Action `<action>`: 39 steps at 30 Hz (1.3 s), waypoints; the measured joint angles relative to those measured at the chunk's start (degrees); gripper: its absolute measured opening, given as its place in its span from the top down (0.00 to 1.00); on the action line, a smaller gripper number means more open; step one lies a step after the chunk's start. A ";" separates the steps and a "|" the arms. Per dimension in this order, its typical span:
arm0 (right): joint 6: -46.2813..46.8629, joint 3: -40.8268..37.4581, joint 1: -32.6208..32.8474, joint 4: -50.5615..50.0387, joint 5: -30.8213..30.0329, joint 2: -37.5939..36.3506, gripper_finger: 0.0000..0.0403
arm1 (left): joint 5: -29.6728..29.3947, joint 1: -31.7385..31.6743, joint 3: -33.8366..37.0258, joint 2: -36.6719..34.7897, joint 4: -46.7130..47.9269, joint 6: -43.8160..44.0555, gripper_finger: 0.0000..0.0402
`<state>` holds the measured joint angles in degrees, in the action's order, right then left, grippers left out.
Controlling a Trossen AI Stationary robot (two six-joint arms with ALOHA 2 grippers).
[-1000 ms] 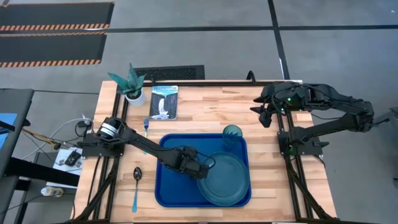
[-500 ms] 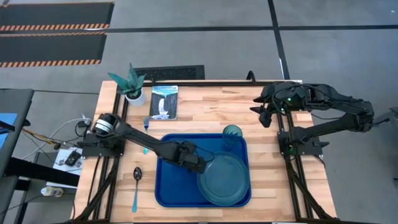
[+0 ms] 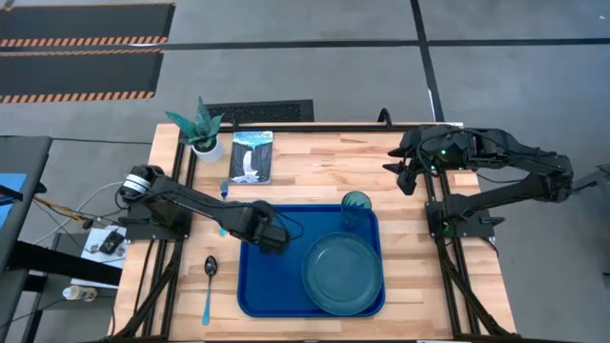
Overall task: Pick and place plate/cup/fork/spoon on tray
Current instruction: Put the blue fork on the blue tray to the left side of the blue plate
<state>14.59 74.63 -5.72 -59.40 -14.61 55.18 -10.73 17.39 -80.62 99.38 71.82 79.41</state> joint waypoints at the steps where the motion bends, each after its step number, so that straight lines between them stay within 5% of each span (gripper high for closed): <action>1: 0.00 -0.02 0.00 0.04 -0.02 0.00 0.47 | 0.22 0.00 0.00 -0.14 2.23 0.07 0.64; 8: 0.83 -0.02 0.00 0.09 -0.28 0.44 0.47 | 3.51 5.73 0.02 -0.26 13.08 5.79 0.43; 15: 0.53 -0.02 -0.48 3.28 -0.38 2.32 0.47 | 9.56 13.73 9.49 -8.90 7.49 20.44 0.45; 23: 0.10 -0.02 -2.28 5.79 -0.32 6.62 0.47 | 5.49 19.00 27.87 -26.42 -3.06 39.15 0.48; 31: 2.55 -0.02 -3.06 5.85 -0.28 8.89 0.47 | -2.03 11.48 36.34 -37.71 -3.06 39.03 0.48; 39: 5.12 -0.02 -3.08 5.99 -0.31 7.74 0.47 | -6.38 -4.64 38.86 -37.14 -5.08 22.69 0.48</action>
<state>19.71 74.61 -8.80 -53.41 -14.93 62.92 -17.11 12.75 -41.76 62.24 66.74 102.10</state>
